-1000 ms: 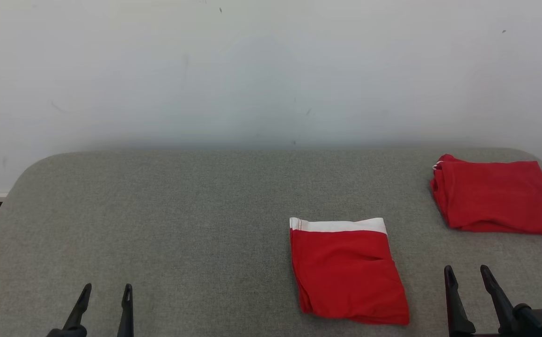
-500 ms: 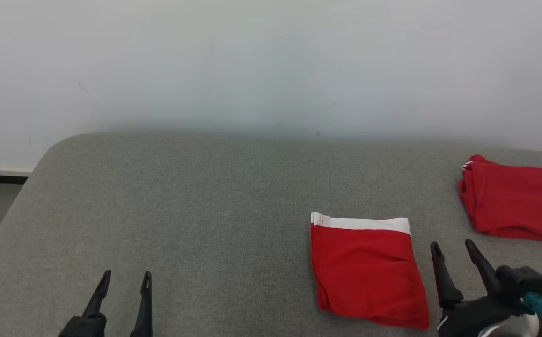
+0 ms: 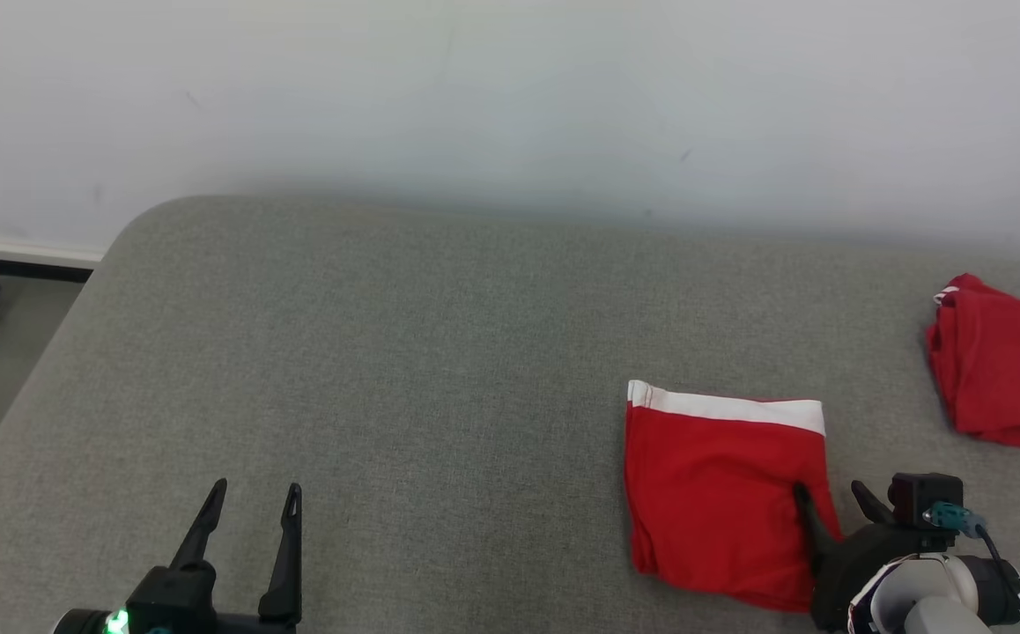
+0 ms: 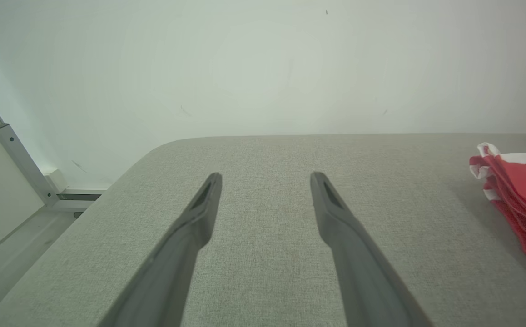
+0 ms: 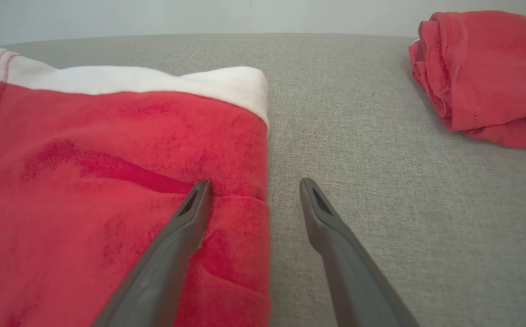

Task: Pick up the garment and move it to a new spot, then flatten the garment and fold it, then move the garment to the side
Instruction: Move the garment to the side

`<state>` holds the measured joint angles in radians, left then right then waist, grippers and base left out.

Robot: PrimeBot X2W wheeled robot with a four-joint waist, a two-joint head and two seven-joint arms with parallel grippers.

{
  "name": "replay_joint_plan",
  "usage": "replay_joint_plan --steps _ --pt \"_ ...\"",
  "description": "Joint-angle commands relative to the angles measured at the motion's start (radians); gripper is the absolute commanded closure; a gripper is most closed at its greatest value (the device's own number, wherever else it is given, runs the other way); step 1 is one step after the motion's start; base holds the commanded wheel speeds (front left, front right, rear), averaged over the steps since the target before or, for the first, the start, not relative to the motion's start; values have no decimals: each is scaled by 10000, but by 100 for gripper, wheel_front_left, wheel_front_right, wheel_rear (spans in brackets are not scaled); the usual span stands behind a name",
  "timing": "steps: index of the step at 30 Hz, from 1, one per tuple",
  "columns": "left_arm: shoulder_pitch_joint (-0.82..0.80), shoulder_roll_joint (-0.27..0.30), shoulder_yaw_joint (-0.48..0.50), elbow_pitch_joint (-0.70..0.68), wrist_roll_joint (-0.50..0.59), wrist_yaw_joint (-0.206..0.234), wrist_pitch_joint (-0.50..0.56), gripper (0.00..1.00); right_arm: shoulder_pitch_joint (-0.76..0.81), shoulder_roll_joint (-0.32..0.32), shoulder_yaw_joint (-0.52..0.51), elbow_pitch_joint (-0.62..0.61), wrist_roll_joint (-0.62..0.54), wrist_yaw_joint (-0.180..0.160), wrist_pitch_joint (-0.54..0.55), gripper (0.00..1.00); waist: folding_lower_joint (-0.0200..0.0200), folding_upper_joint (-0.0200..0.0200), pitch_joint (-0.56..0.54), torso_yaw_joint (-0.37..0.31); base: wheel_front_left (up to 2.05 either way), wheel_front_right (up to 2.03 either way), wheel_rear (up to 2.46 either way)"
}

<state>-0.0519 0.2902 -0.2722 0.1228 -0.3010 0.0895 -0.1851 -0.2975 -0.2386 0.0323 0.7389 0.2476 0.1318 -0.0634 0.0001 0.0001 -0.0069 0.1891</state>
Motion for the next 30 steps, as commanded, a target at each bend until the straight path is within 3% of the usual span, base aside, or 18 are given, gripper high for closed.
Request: replay_joint_plan --steps 1,7,8,9,10,16,21,30 --pt "-198 -25 1 67 -51 -11 -94 0 -350 -10 50 638 104 -20 -165 0 -1 -1 225 108 0 0 0" --pt "-356 -83 -63 231 -84 -52 -168 0 -819 241 554 2078 349 -20 -328 0 -1 -1 362 217 0 0 0" --pt "-371 -96 -62 262 -95 -41 -186 0 -860 292 671 2243 426 -20 -389 33 -1 -1 358 229 0 0 0" --pt "-380 -99 -60 292 -115 -34 -192 0 -909 300 803 2372 481 -20 -475 96 -1 -1 348 235 0 0 0" --pt "-373 -94 -53 320 -136 -27 -222 0 -972 285 947 2482 553 -20 -542 100 -1 -1 328 232 0 0 0" --pt "-234 -51 27 415 -250 16 -336 0 -1942 -244 1609 2534 859 -21 -1078 100 -1 -1 355 74 0 0 0" --pt "-534 3 101 226 -301 -26 -439 0 -3243 -951 2455 2411 908 -21 -841 100 -1 -1 1122 -318 0 0 0" --pt "-1412 289 351 -289 -165 -119 -619 0 -5778 -2683 3756 1906 1290 -21 -323 100 -1 -1 3171 -1808 0 0 0"
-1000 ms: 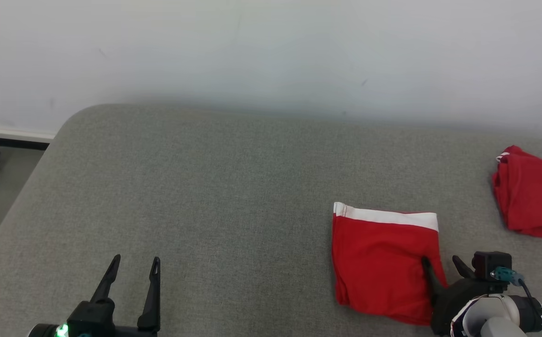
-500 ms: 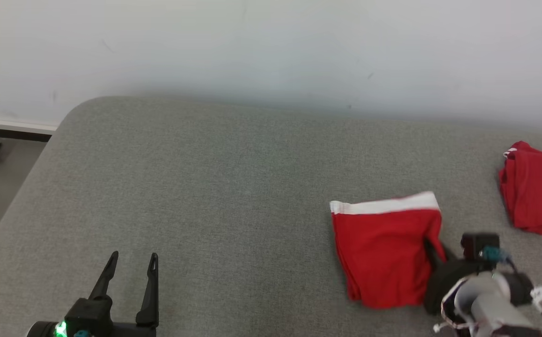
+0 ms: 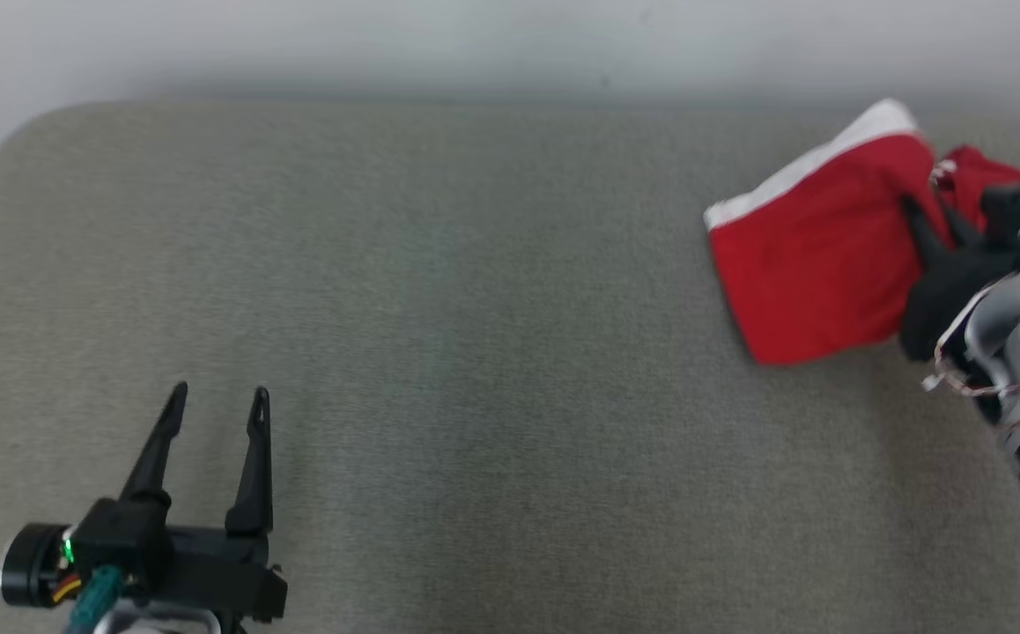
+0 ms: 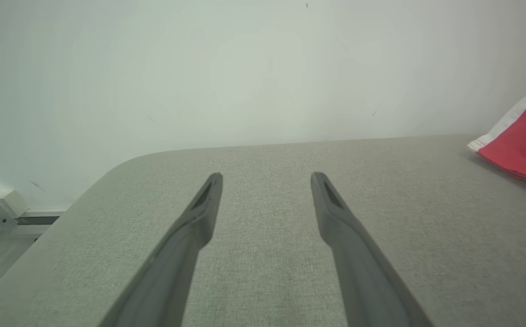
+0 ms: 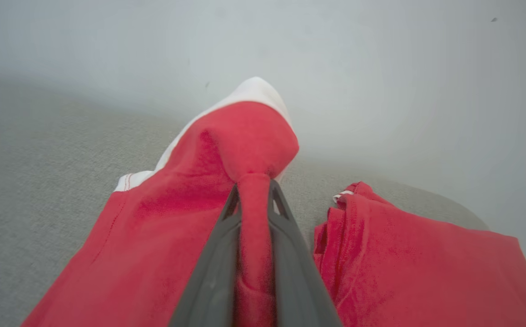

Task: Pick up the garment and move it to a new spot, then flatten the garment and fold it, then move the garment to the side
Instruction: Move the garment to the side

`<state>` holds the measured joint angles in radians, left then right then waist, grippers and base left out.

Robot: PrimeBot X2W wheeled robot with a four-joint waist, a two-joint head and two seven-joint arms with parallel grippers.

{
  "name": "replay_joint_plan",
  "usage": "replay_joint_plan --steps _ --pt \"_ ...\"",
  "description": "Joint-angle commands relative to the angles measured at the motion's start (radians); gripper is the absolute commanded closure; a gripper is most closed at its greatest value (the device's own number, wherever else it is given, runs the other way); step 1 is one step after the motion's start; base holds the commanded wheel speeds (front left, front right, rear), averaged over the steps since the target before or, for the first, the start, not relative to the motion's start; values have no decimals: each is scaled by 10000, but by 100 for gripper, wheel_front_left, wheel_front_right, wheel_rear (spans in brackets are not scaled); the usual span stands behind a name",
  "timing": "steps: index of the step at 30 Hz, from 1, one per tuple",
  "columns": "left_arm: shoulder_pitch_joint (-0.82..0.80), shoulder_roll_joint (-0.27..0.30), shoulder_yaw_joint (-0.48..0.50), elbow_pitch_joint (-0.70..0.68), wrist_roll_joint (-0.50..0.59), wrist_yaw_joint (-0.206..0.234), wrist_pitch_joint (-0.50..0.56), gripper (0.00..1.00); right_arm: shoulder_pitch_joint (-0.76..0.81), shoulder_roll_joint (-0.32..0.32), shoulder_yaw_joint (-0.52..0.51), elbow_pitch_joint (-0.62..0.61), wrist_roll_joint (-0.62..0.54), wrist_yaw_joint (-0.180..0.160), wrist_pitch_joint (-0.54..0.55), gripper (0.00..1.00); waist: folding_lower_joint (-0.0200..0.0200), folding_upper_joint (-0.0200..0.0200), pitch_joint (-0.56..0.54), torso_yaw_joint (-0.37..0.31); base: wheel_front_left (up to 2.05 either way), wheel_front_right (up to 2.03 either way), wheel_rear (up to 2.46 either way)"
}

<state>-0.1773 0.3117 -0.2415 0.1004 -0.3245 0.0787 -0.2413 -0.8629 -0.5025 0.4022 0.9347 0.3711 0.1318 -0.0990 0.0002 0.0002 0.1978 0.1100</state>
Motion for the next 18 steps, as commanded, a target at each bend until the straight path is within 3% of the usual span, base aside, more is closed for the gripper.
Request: replay_joint_plan --steps 1,10,18 --pt "-281 103 40 -123 76 -25 -51 0 -336 -207 133 -93 94 -21 60 100 -2 -2 1299 -1133 0 0 0" --pt "-987 608 252 -920 218 -66 108 0 -1870 -1630 856 -539 338 -21 383 100 -2 -2 2675 -1944 0 0 0" --pt "-1133 1102 381 -2229 475 90 558 0 -2740 -2553 1148 -262 203 -21 620 100 -2 -2 3521 -2187 0 0 0"
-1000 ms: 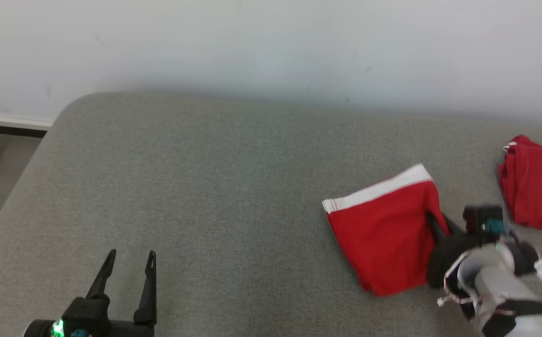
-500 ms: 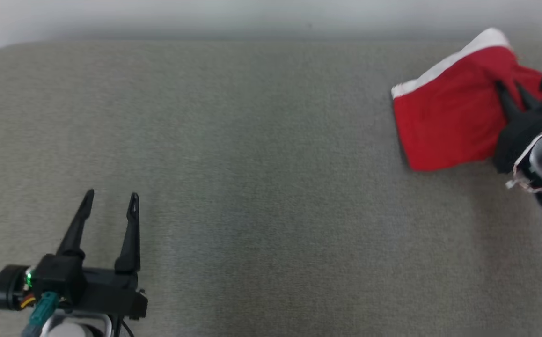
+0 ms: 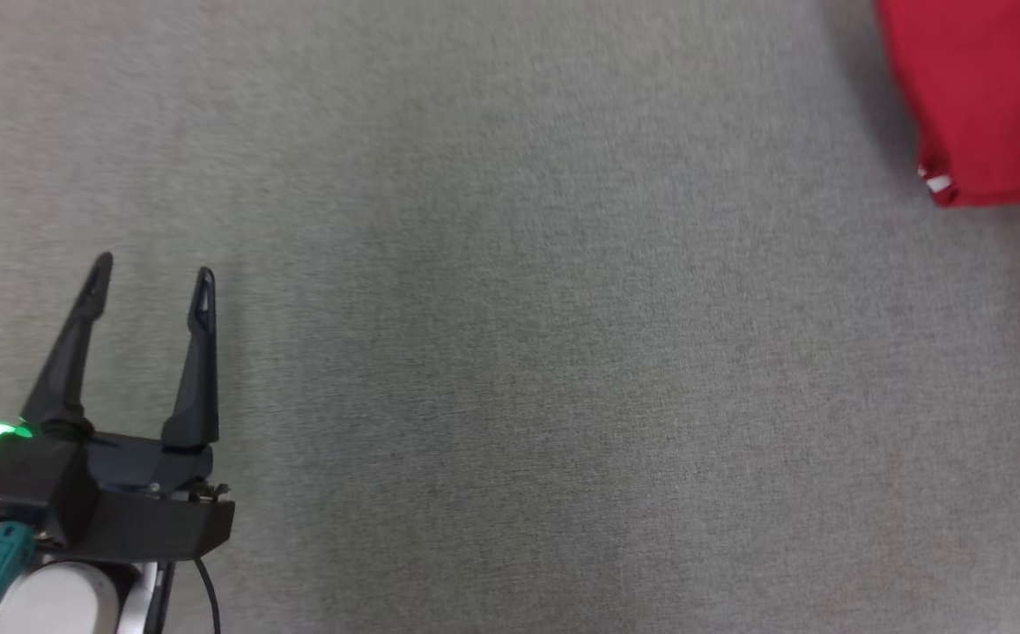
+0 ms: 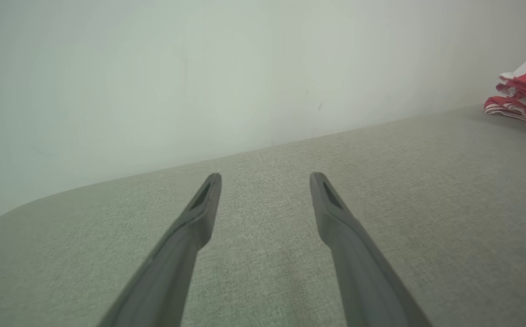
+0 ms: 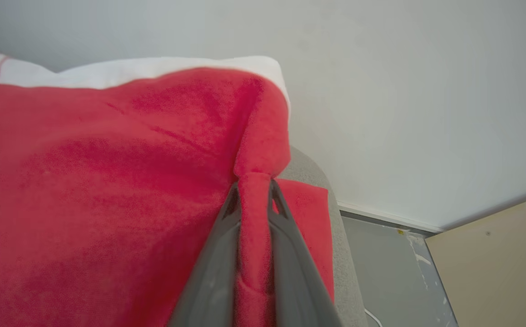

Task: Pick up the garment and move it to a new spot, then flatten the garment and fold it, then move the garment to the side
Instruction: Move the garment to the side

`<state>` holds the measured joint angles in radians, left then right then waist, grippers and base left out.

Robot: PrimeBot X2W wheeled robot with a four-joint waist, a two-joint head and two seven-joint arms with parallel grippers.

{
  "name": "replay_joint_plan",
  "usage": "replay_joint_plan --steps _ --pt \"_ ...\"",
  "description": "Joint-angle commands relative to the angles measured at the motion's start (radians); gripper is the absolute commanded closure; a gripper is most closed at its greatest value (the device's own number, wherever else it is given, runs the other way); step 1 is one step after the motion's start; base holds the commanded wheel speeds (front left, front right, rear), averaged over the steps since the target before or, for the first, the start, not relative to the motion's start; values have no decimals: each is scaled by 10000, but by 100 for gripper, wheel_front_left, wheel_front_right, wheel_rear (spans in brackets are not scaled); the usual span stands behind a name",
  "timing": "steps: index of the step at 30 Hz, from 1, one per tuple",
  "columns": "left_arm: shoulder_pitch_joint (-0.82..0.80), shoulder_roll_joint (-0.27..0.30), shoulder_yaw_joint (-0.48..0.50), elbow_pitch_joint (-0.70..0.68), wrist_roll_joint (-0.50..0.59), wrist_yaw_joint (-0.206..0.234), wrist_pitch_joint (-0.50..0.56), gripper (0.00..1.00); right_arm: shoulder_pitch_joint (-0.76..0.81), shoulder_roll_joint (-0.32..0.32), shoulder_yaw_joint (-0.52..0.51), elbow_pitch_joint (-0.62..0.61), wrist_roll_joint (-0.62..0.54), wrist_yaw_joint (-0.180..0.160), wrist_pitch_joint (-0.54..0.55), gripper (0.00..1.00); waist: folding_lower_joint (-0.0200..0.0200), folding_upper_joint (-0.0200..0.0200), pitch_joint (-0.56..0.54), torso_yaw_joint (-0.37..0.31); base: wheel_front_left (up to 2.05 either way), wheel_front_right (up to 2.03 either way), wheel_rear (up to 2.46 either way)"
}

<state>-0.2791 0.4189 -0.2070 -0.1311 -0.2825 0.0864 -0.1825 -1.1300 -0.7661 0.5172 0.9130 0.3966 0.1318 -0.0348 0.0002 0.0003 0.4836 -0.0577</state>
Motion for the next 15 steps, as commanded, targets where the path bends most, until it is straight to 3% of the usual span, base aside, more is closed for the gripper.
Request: replay_joint_plan --steps 1,15 --pt "-126 83 58 -99 80 25 21 0 -139 -2 49 0 -51 -21 12 100 -2 -3 771 -534 0 0 0" --pt "65 739 378 -1961 366 352 634 0 -1271 -735 328 873 -945 -21 -209 100 -2 -3 1578 -854 0 0 0"
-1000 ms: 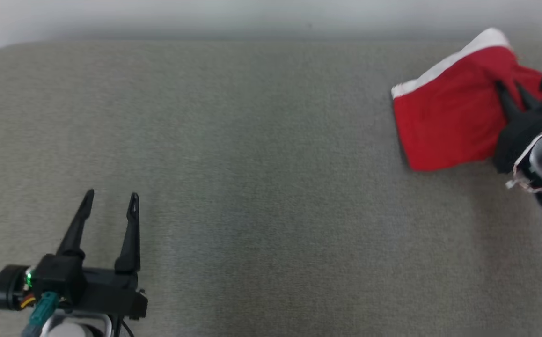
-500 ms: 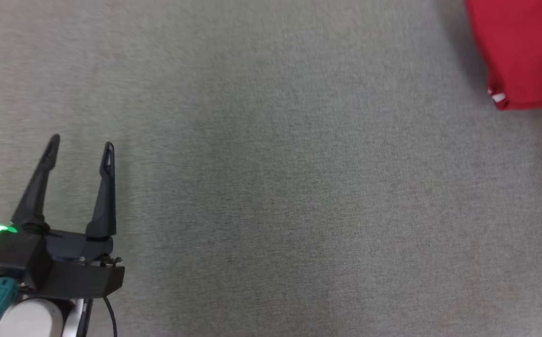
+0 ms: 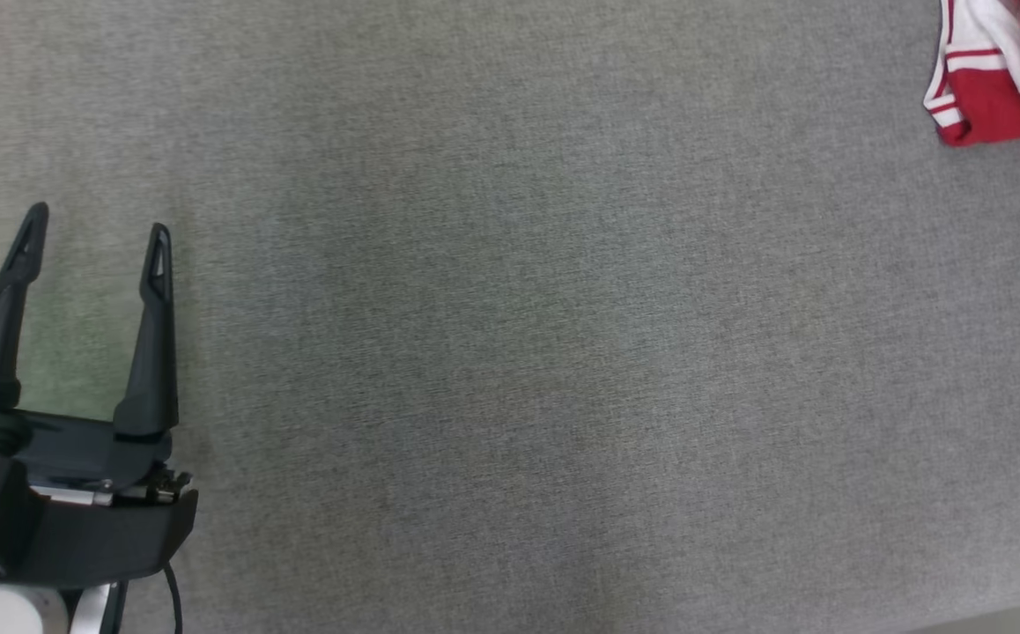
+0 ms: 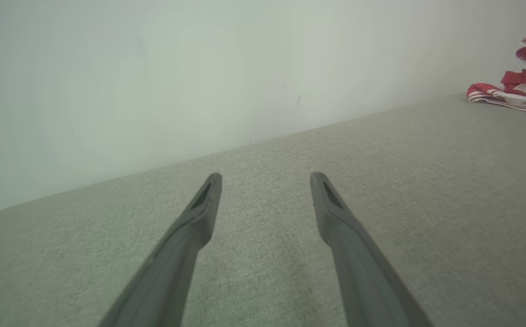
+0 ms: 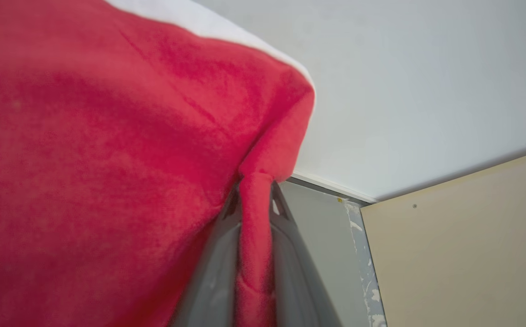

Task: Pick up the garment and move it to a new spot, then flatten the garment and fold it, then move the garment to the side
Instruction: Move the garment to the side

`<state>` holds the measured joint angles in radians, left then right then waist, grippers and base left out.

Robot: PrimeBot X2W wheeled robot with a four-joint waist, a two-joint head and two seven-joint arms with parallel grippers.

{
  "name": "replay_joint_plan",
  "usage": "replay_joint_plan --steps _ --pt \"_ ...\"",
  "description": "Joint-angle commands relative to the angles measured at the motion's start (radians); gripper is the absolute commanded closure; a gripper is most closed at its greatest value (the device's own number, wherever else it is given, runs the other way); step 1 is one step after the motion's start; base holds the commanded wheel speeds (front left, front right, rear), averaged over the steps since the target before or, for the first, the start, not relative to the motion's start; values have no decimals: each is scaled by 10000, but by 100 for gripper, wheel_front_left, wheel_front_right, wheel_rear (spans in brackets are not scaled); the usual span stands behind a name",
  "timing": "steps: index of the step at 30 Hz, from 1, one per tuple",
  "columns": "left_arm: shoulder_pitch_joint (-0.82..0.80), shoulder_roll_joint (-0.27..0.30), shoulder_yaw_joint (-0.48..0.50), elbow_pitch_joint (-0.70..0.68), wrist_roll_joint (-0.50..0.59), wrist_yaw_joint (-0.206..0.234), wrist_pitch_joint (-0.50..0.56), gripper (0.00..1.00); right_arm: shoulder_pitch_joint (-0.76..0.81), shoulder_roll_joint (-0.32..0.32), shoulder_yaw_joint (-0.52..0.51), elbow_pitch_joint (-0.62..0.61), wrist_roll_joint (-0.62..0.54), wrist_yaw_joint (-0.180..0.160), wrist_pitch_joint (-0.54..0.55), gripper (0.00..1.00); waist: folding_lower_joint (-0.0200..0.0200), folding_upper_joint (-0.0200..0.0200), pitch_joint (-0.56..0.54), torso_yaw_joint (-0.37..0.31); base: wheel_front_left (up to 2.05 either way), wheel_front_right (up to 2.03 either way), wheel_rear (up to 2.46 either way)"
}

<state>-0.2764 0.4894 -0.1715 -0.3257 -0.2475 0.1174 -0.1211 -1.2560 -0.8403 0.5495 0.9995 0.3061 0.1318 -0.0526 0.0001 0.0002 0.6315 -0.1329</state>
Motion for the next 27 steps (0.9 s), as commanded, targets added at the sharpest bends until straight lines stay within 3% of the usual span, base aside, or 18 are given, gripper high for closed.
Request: replay_joint_plan --steps 1,4,5,6,13,20,27 --pt "53 56 46 -80 29 57 49 0 -47 71 -2 70 0 -21 27 100 -1 -2 122 -131 0 0 0" --pt "93 108 91 -167 10 91 63 0 -148 229 -119 212 82 -21 66 98 -1 -2 168 -194 0 0 0" --pt "96 119 92 -169 -4 91 50 0 -168 244 -122 179 10 -21 -86 64 -1 -2 178 -201 0 0 0" --pt "90 124 87 -148 -12 91 34 0 -144 289 -149 219 -19 -21 -133 0 -1 -2 173 -205 0 0 0" --pt "328 -142 3 487 -166 204 -314 0 55 391 -455 425 -407 -21 -698 0 -1 -2 -531 -81 0 0 0" --pt "969 -642 -108 1962 -545 259 -866 0 811 594 -788 161 -321 -21 -1723 0 -1 -2 -2472 432 0 0 0" --pt "1752 -992 -222 2901 -913 282 -1059 0 2334 1220 -1282 -772 252 -21 -2058 0 -1 -2 -4338 1008 0 0 0"
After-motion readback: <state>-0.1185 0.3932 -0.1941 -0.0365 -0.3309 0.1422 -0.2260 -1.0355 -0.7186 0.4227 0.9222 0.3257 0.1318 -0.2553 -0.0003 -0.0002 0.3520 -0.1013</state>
